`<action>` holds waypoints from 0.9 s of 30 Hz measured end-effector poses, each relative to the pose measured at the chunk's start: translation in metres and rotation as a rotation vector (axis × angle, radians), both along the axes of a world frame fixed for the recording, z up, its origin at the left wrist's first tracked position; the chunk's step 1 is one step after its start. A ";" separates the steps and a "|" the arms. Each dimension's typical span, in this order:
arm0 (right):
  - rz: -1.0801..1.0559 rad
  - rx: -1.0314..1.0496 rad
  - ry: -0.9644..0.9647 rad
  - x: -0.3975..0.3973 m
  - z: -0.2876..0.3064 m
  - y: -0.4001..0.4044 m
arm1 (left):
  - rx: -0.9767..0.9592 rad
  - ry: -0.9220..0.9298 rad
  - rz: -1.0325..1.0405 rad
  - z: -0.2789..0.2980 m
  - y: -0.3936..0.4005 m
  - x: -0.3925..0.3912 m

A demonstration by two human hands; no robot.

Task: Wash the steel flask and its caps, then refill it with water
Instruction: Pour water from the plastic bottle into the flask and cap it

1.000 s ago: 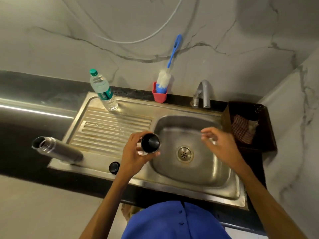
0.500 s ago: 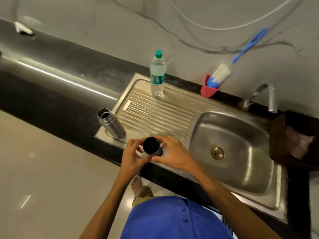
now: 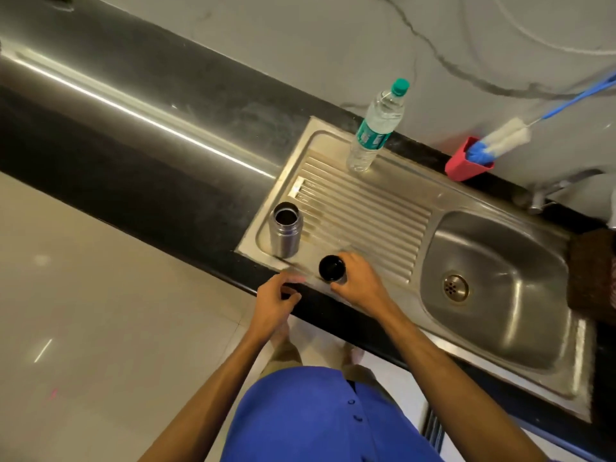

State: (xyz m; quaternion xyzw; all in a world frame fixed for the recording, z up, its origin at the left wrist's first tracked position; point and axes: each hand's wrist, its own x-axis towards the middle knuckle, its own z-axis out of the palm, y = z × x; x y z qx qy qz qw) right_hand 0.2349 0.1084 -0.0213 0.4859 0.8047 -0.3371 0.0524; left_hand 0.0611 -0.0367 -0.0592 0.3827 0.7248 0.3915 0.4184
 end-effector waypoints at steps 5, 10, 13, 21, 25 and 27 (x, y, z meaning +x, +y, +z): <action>0.024 0.050 -0.134 -0.006 -0.001 0.001 | -0.073 0.012 0.007 0.001 -0.017 -0.042; 0.046 0.065 -0.182 -0.004 0.023 0.036 | -0.092 0.074 0.162 0.021 -0.016 -0.099; -0.038 0.027 -0.082 0.001 0.046 0.073 | -0.109 0.113 0.172 0.040 0.007 -0.138; -0.426 0.020 0.193 -0.006 0.073 0.171 | 0.168 0.321 -0.157 0.144 0.196 -0.206; -0.536 0.011 0.318 -0.018 0.073 0.214 | 0.252 0.445 -0.519 0.189 0.295 -0.173; -0.561 -0.001 0.390 -0.028 0.070 0.232 | 0.264 0.559 -0.688 0.204 0.341 -0.146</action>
